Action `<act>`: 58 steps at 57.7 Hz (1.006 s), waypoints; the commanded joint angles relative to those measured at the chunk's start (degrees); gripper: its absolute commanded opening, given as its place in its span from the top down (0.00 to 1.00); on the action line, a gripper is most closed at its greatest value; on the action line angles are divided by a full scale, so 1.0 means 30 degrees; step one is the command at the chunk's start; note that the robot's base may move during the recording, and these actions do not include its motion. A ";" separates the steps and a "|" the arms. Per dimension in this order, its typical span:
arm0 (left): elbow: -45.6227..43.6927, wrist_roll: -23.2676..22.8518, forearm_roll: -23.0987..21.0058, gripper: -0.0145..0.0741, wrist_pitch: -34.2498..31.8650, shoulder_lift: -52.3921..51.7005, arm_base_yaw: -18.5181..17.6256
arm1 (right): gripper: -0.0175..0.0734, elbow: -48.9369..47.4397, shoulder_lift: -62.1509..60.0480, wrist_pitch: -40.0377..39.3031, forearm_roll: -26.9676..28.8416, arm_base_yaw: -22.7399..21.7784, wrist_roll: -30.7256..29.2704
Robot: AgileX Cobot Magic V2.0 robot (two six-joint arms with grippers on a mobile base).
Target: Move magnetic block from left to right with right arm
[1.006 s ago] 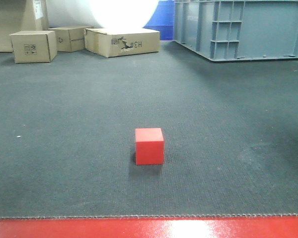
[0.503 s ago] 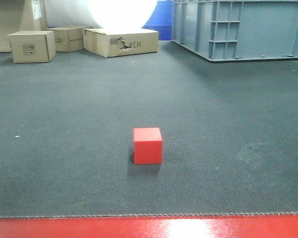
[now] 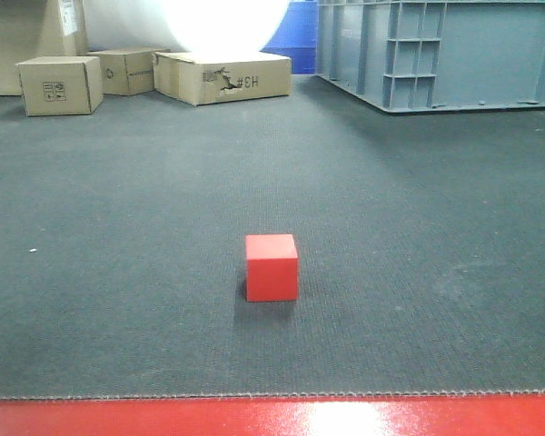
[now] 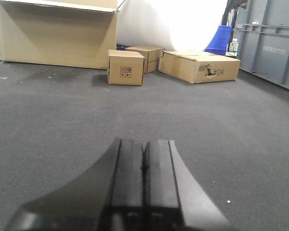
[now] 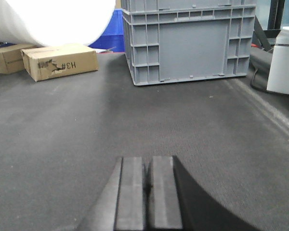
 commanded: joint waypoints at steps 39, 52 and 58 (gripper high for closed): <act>0.0147 0.0004 -0.0089 0.98 -0.1651 -0.0206 -0.0143 | 0.78 0.2732 -0.3662 -0.1642 -0.0505 -0.0042 -0.0229; 0.0147 0.0004 -0.0089 0.98 -0.1651 -0.0206 -0.0143 | 0.78 0.2732 -0.3662 -0.1642 -0.0505 -0.0042 -0.0229; 0.0147 0.0004 -0.0089 0.98 -0.1651 -0.0206 -0.0143 | 0.78 0.2732 -0.3662 -0.1642 -0.0505 -0.0042 -0.0229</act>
